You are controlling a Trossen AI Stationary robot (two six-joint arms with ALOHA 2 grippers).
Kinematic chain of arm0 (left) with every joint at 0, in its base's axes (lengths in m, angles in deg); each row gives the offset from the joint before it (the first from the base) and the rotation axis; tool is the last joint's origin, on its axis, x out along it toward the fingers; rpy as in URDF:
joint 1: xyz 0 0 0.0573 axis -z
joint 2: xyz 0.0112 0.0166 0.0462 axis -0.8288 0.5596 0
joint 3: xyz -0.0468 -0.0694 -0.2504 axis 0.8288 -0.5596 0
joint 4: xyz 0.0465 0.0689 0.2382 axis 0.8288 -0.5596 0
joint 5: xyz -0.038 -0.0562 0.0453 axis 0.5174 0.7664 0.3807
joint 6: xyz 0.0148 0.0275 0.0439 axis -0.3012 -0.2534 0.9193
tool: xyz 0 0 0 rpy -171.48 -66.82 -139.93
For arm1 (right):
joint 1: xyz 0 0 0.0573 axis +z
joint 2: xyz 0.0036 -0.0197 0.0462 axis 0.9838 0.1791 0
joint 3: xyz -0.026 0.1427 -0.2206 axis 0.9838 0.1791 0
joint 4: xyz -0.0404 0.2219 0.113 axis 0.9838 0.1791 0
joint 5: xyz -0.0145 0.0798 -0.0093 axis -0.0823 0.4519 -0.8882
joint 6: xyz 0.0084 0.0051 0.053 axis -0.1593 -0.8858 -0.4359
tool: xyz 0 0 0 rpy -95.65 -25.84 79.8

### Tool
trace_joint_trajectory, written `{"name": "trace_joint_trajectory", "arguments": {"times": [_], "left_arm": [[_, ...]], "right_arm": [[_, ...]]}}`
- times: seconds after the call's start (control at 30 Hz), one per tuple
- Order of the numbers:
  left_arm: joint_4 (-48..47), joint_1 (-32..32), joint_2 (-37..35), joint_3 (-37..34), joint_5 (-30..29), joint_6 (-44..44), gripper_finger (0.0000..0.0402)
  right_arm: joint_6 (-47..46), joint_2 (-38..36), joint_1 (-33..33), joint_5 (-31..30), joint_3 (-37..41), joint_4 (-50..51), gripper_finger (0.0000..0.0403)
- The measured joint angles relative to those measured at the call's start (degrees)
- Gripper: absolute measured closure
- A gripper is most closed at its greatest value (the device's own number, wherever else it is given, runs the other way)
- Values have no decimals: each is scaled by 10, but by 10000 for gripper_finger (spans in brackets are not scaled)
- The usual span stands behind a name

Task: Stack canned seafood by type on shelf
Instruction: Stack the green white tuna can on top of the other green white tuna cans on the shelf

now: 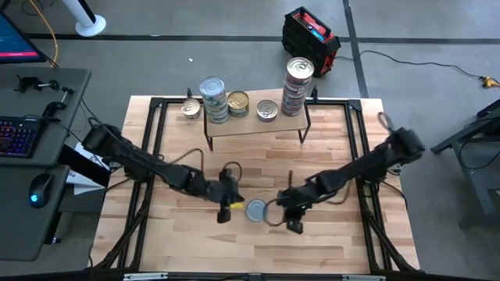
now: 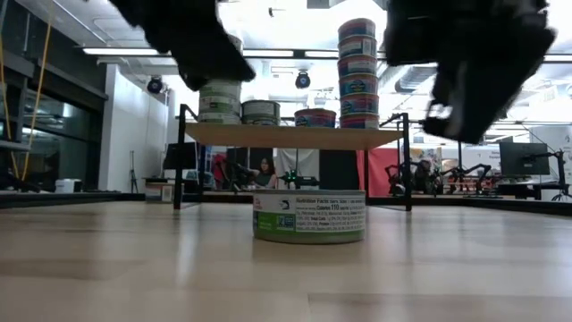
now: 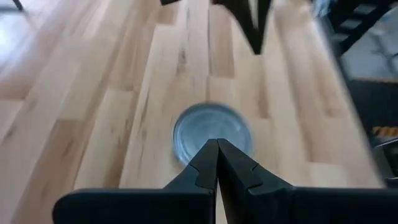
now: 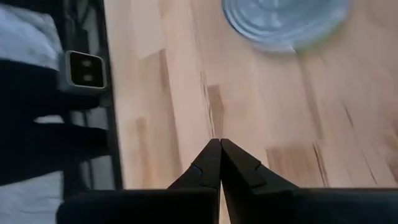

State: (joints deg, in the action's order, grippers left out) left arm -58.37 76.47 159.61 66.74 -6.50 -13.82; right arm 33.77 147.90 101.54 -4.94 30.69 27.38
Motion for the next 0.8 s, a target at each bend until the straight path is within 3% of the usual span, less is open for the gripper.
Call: {"name": "trace_joint_trajectory", "arguments": {"times": [0.27, 0.47, 0.8], "left_arm": [[117, 10, 125, 0, 6, -30, 401], [113, 19, 159, 0, 35, -42, 401], [81, 11, 169, 1, 27, -1, 401]], "right_arm": [[119, 144, -10, -93, -130, 89, 403], [162, 157, -20, -145, -149, 75, 403], [187, 157, -28, -150, -149, 27, 403]]}}
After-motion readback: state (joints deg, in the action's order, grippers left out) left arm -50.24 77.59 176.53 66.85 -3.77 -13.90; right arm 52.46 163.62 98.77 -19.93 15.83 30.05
